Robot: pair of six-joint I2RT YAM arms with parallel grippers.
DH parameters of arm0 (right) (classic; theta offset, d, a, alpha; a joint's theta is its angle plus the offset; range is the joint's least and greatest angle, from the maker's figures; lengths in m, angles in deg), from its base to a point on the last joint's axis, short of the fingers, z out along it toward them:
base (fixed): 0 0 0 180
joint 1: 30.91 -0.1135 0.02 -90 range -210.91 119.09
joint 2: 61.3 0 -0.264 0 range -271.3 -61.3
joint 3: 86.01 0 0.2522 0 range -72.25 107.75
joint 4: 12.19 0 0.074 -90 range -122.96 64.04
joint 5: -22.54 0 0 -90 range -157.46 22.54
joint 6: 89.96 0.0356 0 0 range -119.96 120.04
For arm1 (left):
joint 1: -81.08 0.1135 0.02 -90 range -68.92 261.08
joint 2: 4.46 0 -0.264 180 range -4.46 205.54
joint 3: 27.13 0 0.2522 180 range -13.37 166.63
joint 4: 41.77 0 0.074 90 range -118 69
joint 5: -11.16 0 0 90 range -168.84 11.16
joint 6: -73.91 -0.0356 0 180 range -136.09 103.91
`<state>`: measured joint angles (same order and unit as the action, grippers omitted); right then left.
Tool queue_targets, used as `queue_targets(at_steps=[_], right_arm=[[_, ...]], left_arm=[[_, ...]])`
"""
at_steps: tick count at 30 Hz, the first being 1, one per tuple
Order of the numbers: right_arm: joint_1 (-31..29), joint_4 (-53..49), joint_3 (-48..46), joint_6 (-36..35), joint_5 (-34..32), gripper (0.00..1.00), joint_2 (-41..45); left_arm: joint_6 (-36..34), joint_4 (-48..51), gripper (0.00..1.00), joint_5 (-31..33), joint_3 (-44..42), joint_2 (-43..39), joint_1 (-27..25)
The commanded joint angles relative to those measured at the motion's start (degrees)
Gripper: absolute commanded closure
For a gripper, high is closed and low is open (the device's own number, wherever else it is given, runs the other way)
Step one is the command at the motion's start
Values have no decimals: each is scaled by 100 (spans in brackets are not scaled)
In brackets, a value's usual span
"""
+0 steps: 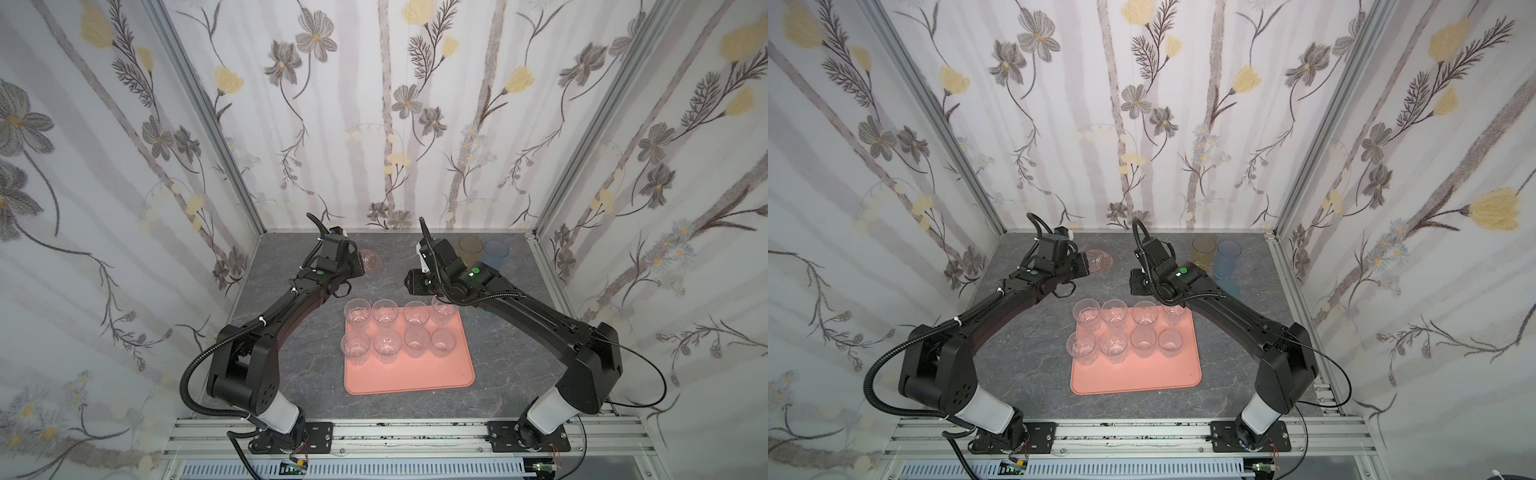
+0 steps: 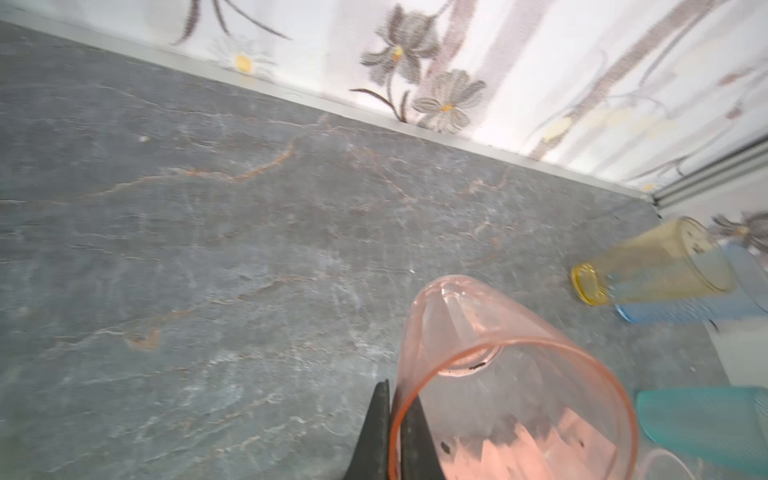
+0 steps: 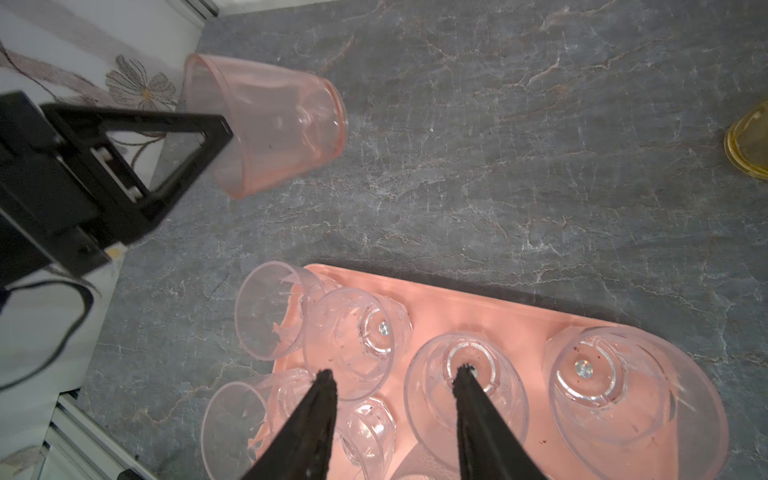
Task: Place the glasses into the tray
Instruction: 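Lift the pink glass with the left gripper while the right gripper reaches toward it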
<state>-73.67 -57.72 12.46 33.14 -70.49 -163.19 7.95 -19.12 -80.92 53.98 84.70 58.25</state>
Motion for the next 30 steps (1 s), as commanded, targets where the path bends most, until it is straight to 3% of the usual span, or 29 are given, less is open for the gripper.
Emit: queue_targets(at_steps=[1, 8, 19, 25, 30], right_arm=[[-56, 424, 121, 167, -389, 52, 81], [-98, 496, 123, 248, -787, 50, 224], [-118, 323, 338, 253, -1164, 50, -101], [-121, -77, 558, 165, -1727, 57, -314], [-127, -135, 503, 125, -1787, 65, -339]], left_arm=[[408, -5, 100, 208, -28, -148, -397], [723, -1, 100, 399, 27, -260, -1038], [928, 8, 100, 558, 235, -223, -1523], [1077, 8, 100, 647, 242, -248, -1687], [1123, 8, 100, 675, 304, -210, -1773]])
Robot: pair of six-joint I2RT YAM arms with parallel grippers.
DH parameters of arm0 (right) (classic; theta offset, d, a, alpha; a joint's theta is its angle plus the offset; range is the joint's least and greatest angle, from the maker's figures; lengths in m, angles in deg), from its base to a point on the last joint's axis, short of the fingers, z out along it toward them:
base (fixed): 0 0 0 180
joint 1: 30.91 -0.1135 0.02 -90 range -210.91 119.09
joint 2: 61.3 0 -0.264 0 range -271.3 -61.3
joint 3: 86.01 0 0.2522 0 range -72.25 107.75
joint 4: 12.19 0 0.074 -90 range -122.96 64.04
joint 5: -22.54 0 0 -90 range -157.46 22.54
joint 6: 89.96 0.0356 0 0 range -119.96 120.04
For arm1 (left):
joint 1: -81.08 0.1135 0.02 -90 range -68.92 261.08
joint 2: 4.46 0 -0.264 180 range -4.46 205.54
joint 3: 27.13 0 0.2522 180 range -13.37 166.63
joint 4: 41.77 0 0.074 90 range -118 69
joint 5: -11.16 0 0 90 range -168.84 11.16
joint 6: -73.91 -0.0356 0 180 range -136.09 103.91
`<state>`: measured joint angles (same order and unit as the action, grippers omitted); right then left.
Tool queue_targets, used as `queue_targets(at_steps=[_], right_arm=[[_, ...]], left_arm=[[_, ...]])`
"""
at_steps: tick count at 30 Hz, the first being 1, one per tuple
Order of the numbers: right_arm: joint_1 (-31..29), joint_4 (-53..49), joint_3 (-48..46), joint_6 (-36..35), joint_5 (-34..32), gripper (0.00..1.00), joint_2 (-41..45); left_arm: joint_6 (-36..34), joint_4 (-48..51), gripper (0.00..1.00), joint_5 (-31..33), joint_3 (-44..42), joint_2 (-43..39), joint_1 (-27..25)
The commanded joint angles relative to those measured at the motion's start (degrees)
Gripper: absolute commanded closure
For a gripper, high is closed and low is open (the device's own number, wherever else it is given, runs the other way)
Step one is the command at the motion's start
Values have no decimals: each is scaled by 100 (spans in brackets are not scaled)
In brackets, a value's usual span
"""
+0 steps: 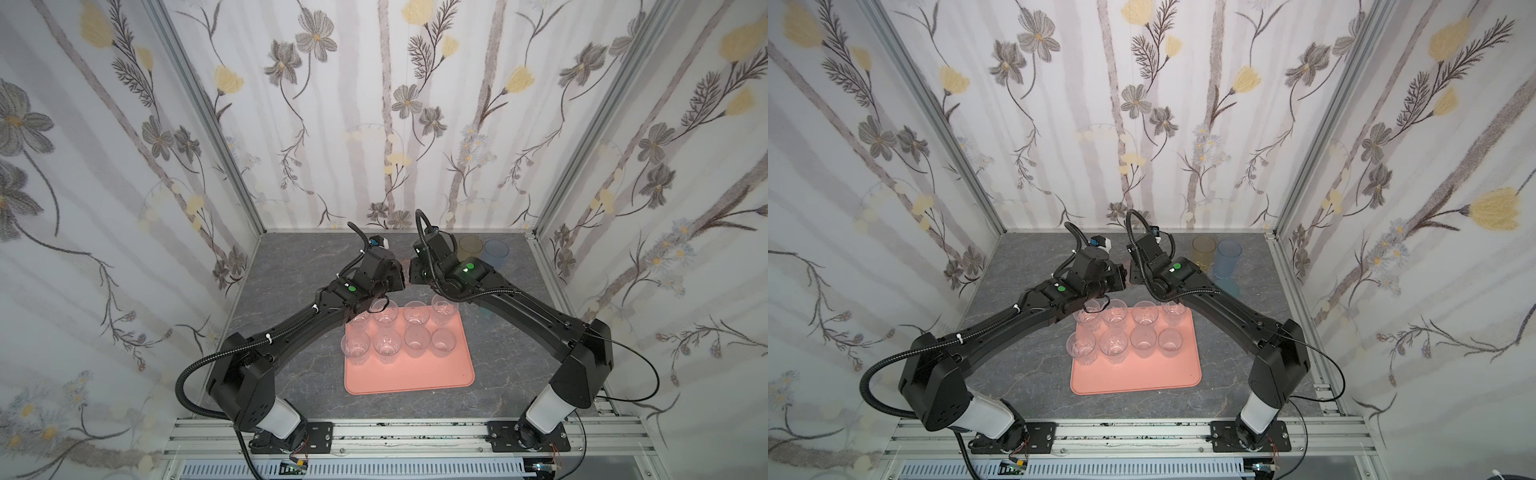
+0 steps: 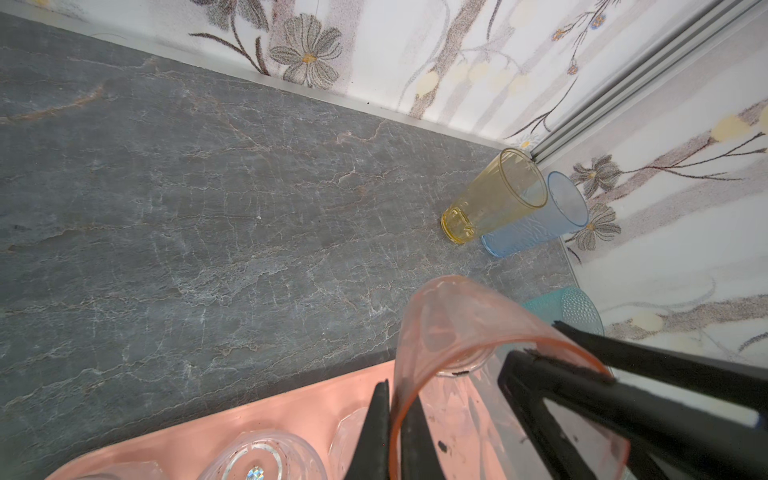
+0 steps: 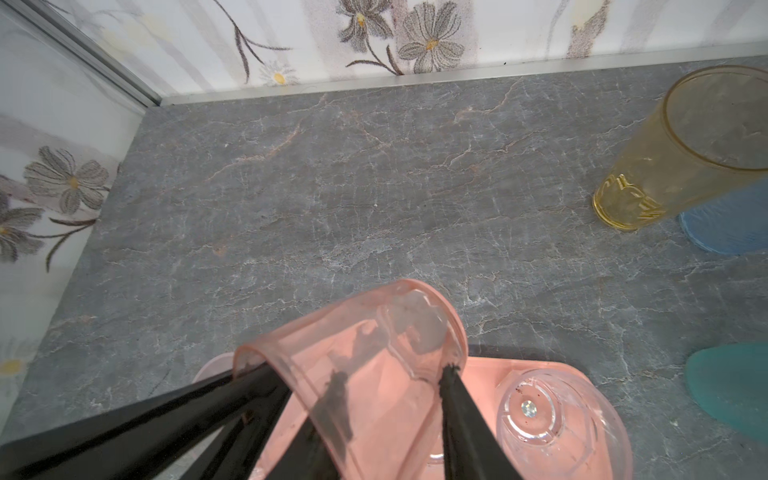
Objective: Place the glasses into the tray
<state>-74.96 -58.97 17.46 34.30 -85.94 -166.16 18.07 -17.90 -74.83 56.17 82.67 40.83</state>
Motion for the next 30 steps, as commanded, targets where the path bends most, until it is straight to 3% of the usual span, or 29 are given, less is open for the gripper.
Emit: queue_targets(at_steps=[1, 24, 30], right_arm=[[-3, -18, -4, 4, -239, 65, -27], [23, -44, 4, -107, 97, 65, -109], [30, 2, -19, -142, 380, 58, -41]], left_arm=[[103, -115, 100, 72, 103, 4, -29], [-40, 0, 100, 74, 175, 102, -37], [-35, 9, 100, 25, 166, 206, -40]])
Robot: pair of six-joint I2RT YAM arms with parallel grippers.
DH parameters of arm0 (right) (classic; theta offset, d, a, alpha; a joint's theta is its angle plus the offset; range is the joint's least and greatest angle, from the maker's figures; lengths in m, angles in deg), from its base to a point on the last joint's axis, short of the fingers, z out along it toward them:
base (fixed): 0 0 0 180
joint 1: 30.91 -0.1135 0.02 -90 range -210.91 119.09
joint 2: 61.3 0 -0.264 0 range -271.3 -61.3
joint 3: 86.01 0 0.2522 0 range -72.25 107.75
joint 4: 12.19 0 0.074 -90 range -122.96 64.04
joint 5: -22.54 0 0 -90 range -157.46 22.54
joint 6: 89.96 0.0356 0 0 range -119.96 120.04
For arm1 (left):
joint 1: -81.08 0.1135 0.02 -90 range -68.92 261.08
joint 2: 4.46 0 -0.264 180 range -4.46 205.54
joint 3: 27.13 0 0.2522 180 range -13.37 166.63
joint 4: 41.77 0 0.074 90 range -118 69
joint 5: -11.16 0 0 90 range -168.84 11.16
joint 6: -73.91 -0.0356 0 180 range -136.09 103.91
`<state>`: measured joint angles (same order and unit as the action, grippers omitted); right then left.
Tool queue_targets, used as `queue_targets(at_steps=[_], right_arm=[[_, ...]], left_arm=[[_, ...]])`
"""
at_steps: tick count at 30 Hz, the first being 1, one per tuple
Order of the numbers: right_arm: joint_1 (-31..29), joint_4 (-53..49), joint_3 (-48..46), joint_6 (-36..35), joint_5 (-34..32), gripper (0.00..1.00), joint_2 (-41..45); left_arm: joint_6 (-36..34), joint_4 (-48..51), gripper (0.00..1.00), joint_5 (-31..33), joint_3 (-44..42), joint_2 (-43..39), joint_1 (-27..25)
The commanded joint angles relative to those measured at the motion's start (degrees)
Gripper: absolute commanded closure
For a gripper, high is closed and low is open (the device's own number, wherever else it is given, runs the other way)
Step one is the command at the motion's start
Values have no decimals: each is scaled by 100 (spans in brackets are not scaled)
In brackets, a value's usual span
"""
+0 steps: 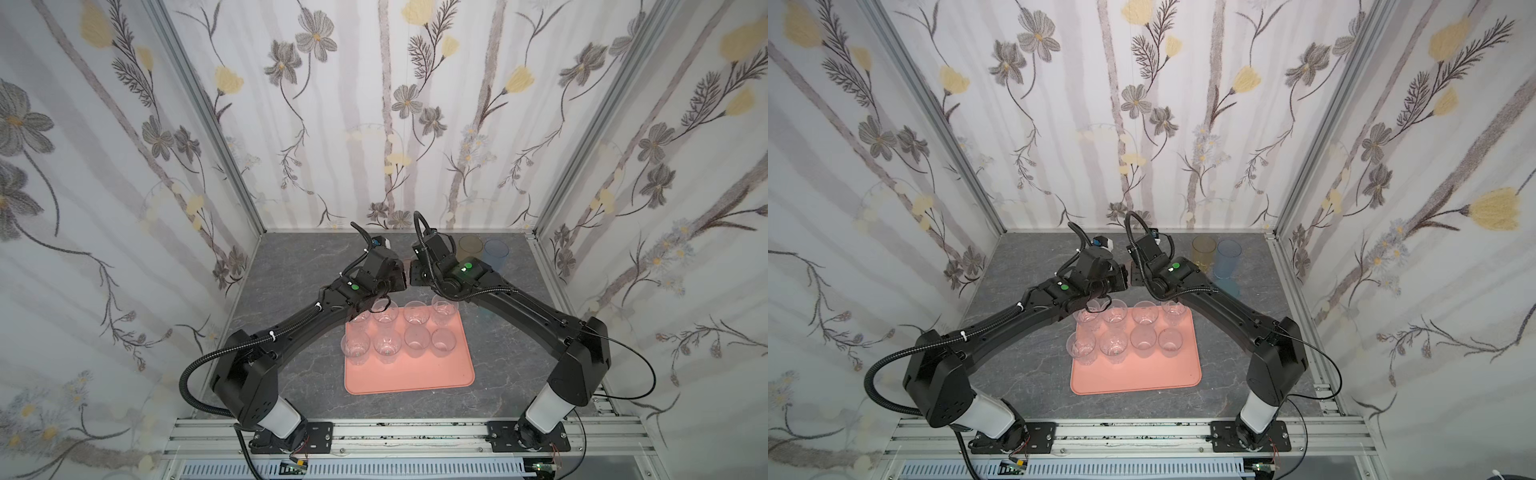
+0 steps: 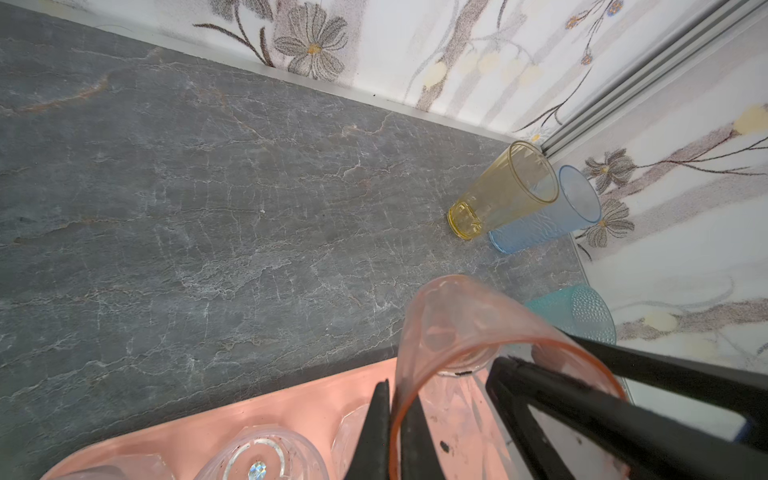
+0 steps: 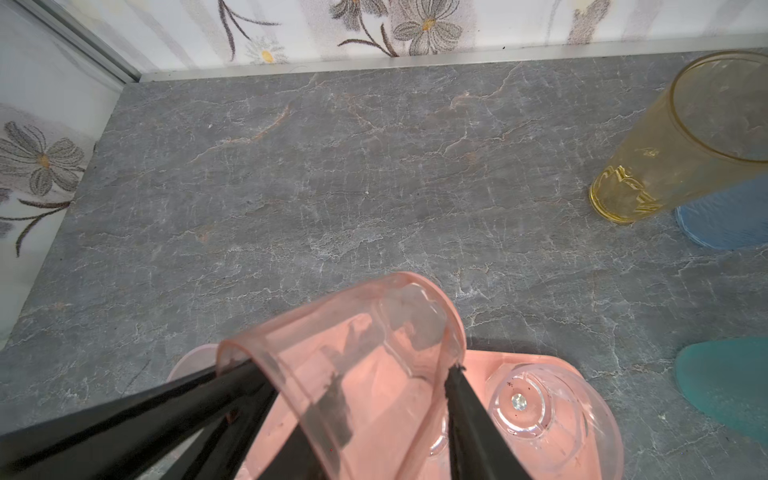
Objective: Place the glasses into the tray
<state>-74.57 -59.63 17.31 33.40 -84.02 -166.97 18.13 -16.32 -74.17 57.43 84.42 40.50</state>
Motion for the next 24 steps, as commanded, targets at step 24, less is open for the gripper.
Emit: queue_targets(at_steps=[24], right_arm=[[285, 65, -310, -15, 618, 48, 700]], left_arm=[[-312, -28, 100, -114, 114, 299, 264]])
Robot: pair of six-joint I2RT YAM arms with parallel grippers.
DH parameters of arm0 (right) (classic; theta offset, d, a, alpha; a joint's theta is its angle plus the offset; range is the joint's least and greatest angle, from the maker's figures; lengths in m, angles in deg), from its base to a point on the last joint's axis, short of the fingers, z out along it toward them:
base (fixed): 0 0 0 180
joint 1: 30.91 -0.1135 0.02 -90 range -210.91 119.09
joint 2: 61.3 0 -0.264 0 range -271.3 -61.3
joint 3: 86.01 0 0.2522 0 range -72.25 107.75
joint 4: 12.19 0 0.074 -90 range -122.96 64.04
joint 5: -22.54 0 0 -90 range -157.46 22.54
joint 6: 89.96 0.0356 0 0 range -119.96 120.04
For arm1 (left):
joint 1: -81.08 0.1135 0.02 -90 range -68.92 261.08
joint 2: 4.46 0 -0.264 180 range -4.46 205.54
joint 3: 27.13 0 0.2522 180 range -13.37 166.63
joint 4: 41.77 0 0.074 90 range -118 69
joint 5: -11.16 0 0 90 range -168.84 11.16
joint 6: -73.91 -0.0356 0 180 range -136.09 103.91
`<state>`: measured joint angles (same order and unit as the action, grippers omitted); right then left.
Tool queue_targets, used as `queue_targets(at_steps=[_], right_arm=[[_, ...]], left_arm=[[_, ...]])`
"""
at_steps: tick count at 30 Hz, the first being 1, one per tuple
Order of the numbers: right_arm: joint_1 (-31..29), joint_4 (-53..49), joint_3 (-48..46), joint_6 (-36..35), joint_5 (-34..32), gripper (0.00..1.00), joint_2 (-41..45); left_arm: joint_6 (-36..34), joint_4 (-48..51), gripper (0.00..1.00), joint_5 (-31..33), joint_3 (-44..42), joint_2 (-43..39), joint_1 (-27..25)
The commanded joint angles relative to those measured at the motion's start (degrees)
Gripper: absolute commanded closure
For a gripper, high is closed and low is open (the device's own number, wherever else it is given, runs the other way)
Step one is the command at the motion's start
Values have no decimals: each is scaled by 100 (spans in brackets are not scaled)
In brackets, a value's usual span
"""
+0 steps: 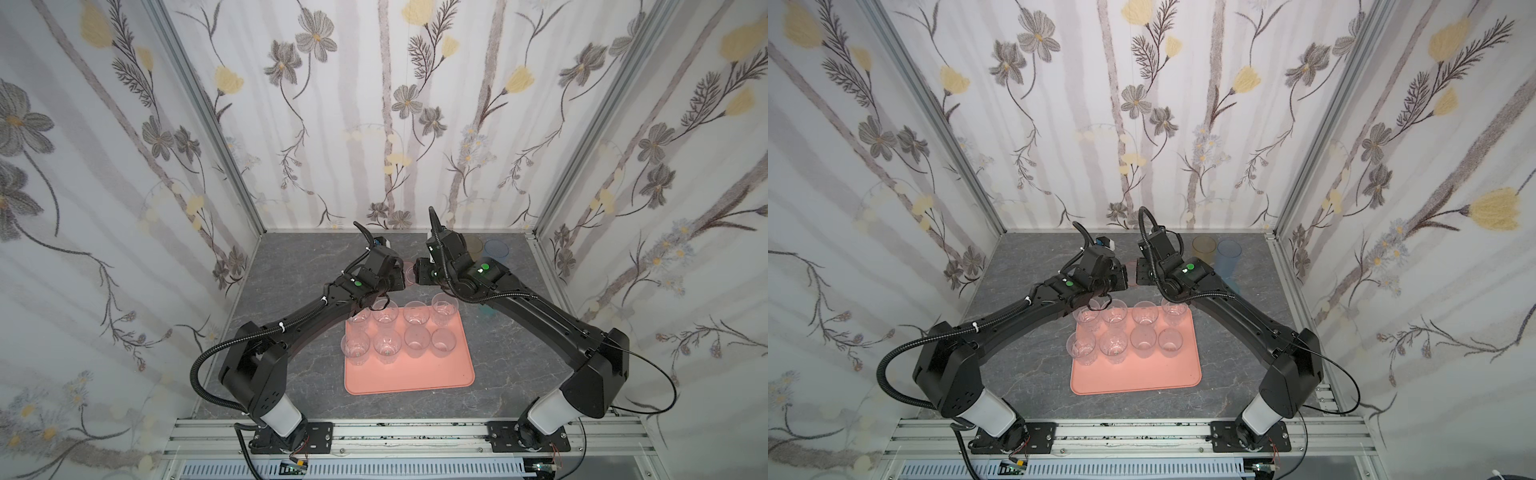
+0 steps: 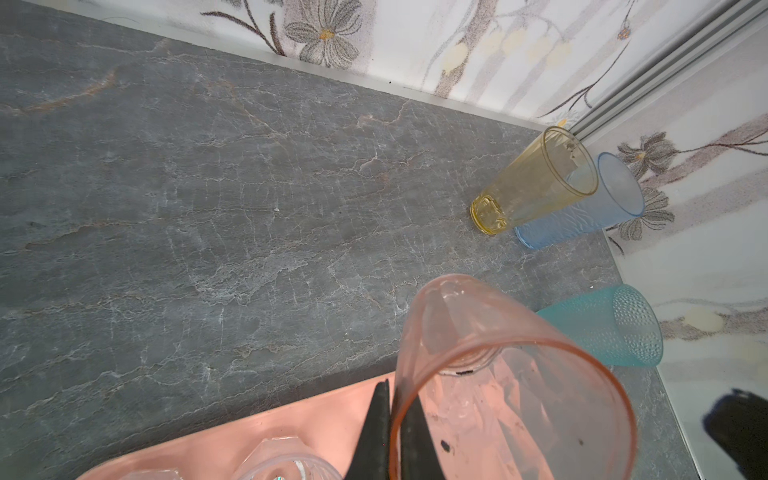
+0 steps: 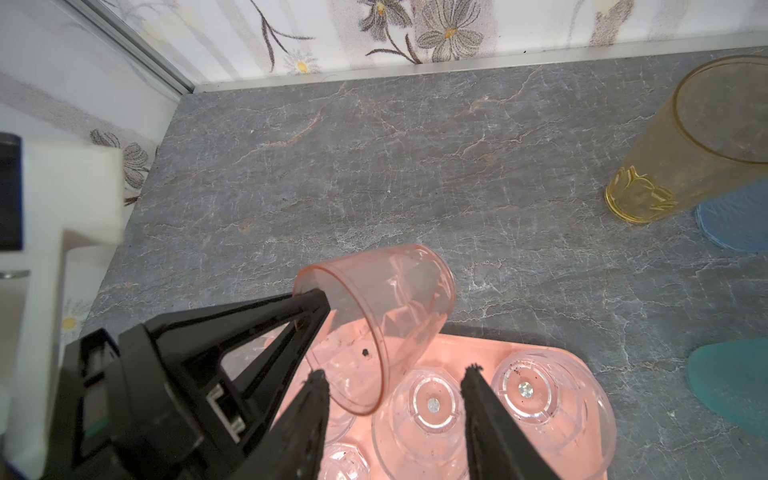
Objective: Place the glasses into the tray
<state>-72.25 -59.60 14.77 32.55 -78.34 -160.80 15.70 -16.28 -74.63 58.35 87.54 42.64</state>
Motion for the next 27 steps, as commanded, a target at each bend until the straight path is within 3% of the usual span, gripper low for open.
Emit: queue_targets(at_steps=[1, 18, 27], right_arm=[[87, 66, -86, 63, 59, 47, 131], [436, 253, -542, 105, 270, 48, 230], [703, 369, -952, 90, 358, 48, 384]], left_arm=[[-90, -7, 100, -68, 9, -41, 72], [-381, 409, 100, -129, -440, -718, 622], [-727, 438, 100, -261, -400, -297, 1021]])
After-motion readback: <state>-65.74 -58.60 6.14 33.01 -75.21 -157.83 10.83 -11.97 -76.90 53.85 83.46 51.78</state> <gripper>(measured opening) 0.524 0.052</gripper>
